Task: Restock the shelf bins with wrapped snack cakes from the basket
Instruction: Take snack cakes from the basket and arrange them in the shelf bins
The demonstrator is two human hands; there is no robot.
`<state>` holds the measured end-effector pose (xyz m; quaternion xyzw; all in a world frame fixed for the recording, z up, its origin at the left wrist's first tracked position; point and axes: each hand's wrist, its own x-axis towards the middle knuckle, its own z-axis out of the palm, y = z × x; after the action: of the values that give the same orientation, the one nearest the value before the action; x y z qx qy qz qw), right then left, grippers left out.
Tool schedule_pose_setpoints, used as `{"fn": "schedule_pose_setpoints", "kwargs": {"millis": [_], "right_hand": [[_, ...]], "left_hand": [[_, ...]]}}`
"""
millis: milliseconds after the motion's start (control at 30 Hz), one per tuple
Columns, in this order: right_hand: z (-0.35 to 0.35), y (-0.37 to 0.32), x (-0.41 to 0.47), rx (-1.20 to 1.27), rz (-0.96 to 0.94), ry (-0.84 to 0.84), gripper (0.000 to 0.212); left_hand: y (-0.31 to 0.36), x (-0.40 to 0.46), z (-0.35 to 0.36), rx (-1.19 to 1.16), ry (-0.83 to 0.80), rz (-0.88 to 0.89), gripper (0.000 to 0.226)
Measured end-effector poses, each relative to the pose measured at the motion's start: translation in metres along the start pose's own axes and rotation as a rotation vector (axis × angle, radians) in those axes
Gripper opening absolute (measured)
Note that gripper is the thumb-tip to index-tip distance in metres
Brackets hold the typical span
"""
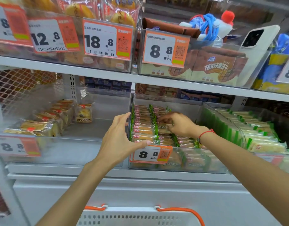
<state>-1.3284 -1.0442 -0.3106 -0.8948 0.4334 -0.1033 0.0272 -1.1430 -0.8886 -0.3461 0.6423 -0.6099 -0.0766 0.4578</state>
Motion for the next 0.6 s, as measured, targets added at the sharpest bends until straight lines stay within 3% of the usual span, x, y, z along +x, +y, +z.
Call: {"fn": "schedule_pose_setpoints", "kwargs": {"millis": [267,400,500,600], "right_hand": [[-0.015,-0.027,-0.060,0.128,-0.022,0.225,0.057],[-0.006,-0.041,-0.110,0.218,-0.103,0.286,0.047],[0.016,-0.043,-0.145,0.126,-0.165,0.150,0.036],[0.051,-0.045,-0.172,-0.063,-0.149,-0.136,0.043]], "left_hand": [[0.006,-0.010,-0.003,-0.024,0.049,0.073,0.101],[0.009,-0.039,-0.003,0.094,0.187,0.287,0.068],[0.003,-0.072,0.005,0.225,0.226,0.410,0.035],[-0.018,-0.105,0.019,0.288,0.108,0.379,0.023]]}}
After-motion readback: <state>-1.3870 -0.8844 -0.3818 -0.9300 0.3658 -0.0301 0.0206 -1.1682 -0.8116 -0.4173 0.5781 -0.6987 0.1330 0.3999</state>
